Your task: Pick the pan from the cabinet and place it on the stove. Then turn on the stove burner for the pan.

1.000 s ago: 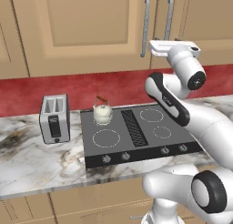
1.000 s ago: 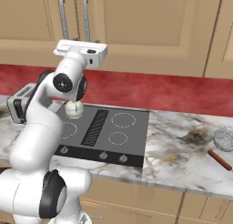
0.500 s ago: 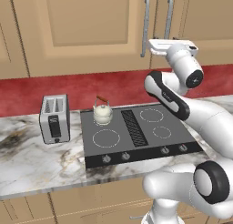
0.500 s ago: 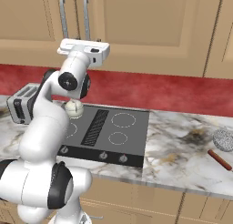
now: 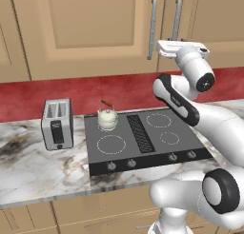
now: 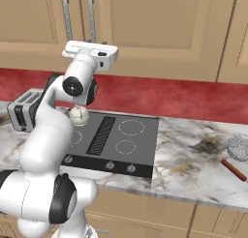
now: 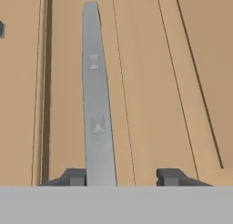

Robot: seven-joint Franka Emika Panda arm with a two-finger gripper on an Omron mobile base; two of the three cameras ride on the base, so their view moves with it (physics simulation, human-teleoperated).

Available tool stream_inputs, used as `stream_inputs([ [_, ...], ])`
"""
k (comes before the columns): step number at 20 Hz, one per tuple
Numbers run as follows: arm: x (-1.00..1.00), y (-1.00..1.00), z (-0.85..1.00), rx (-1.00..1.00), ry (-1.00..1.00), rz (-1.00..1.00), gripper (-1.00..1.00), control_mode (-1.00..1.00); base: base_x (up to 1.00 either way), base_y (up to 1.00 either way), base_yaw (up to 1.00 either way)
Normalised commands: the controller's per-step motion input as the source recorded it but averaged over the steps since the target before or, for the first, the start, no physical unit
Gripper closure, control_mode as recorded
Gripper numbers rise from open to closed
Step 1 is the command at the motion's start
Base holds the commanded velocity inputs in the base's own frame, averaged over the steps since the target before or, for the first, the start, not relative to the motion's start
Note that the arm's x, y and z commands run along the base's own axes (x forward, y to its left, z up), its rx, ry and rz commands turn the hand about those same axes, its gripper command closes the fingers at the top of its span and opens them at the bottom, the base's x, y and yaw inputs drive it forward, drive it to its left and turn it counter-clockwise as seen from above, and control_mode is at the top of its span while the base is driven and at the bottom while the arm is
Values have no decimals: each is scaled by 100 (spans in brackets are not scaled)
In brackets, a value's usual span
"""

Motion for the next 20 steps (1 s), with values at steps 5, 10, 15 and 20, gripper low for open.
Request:
stream_inputs([
  [5,0,26,-4,-5,0,1,100,-100,0,0,0],
  [10,0,69,-9,-14,0,4,100,-100,0,0,0],
  [15,-7,18,0,-5,0,7,100,-100,0,0,0],
  [20,-50,-15,0,-1,0,7,100,-100,0,0,0],
])
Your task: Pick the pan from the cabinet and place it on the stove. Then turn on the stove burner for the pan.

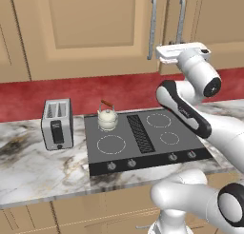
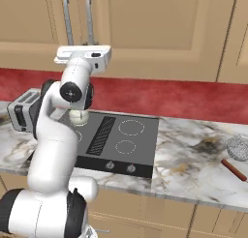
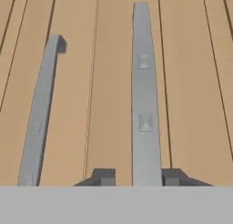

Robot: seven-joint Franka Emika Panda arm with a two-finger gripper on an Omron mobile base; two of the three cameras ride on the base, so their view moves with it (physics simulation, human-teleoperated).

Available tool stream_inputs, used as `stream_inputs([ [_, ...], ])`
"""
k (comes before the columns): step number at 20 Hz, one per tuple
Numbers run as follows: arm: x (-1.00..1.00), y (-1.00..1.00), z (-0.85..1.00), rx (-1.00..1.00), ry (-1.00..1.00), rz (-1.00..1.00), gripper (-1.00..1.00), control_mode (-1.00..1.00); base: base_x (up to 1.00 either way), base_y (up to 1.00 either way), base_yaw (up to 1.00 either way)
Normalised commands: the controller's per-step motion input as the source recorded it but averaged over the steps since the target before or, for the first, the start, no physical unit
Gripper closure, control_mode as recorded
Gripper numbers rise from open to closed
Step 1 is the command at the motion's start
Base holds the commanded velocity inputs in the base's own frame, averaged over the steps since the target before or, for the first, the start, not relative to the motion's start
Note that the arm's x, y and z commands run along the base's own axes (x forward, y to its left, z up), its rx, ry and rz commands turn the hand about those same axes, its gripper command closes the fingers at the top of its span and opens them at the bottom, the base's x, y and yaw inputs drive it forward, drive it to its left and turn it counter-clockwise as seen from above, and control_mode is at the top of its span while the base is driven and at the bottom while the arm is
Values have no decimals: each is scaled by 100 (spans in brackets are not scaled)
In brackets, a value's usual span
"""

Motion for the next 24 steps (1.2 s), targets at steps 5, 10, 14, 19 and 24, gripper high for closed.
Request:
stream_inputs([
  [5,-71,-28,0,0,0,8,100,-100,0,0,0],
  [10,-77,-41,0,0,0,10,100,-100,0,0,0],
  [14,-89,-52,0,0,0,12,100,-100,0,0,0],
  [19,-100,-48,0,0,0,11,100,-100,0,0,0],
  [24,-84,-32,-2,0,0,7,100,-100,0,0,0],
])
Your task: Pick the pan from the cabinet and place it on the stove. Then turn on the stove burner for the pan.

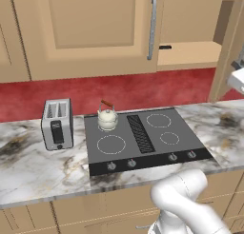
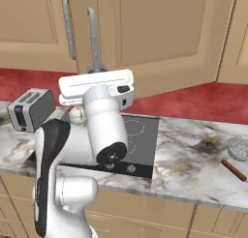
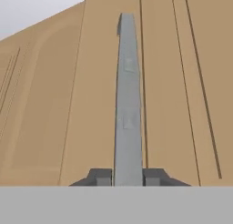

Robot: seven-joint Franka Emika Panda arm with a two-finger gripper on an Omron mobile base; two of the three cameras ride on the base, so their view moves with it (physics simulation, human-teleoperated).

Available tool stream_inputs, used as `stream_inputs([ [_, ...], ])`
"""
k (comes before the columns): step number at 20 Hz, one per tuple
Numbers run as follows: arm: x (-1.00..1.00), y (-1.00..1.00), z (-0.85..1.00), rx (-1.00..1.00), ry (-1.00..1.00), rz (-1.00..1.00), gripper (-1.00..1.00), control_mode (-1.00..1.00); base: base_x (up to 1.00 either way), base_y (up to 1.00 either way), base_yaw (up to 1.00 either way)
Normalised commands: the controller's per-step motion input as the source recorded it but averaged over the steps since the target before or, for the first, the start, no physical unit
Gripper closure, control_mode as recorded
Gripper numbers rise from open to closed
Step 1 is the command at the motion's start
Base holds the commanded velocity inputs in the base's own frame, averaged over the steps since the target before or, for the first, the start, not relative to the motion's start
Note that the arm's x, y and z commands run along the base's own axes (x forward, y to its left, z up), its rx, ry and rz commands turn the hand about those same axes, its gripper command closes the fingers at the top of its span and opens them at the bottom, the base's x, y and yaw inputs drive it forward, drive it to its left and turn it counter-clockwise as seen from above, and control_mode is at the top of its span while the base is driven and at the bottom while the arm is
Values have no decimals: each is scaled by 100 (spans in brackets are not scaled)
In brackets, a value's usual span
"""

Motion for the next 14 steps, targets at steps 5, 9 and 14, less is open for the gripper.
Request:
stream_inputs([
  [5,-43,-6,-8,0,-1,0,-100,-100,0,0,0],
  [9,-70,1,0,0,-14,1,-100,-100,0,0,0],
  [14,-83,16,5,0,-19,0,-100,-100,0,0,0],
])
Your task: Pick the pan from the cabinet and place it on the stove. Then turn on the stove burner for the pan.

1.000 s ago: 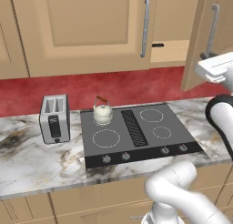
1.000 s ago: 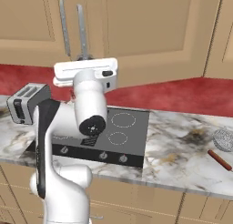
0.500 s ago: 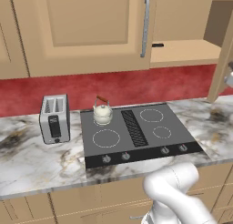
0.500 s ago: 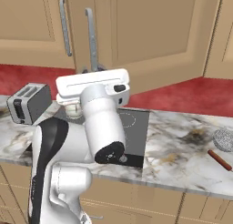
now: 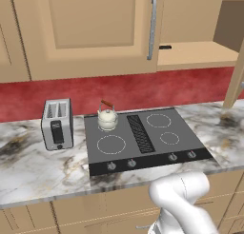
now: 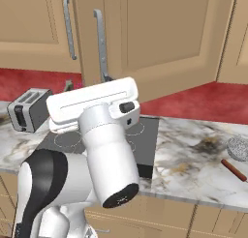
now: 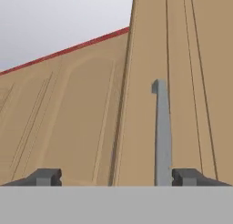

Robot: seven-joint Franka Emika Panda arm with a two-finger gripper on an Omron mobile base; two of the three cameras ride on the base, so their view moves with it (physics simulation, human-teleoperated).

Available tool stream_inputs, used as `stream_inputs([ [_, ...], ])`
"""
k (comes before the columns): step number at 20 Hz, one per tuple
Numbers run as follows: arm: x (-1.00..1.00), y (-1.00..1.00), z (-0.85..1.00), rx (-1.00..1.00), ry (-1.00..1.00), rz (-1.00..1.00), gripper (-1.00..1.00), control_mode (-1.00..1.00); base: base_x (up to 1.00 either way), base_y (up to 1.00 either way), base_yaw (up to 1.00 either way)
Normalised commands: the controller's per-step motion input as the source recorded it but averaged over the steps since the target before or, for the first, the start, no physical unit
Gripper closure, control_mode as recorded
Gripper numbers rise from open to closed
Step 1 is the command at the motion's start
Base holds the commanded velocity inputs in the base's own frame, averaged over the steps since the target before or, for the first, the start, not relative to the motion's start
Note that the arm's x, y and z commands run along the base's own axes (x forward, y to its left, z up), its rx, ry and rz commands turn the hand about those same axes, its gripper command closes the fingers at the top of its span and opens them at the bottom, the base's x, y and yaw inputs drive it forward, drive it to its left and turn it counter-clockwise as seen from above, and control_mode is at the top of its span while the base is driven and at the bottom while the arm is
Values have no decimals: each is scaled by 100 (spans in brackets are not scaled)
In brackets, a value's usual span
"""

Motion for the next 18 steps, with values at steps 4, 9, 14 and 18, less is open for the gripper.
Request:
stream_inputs([
  [4,-80,39,7,-4,-16,0,-100,-100,0,0,0],
  [9,-54,81,1,-12,-10,0,-100,-100,0,0,0],
  [14,-4,100,-1,-20,1,-4,-100,-100,0,0,0],
  [18,13,96,-26,-26,15,-14,-100,-100,0,0,0],
])
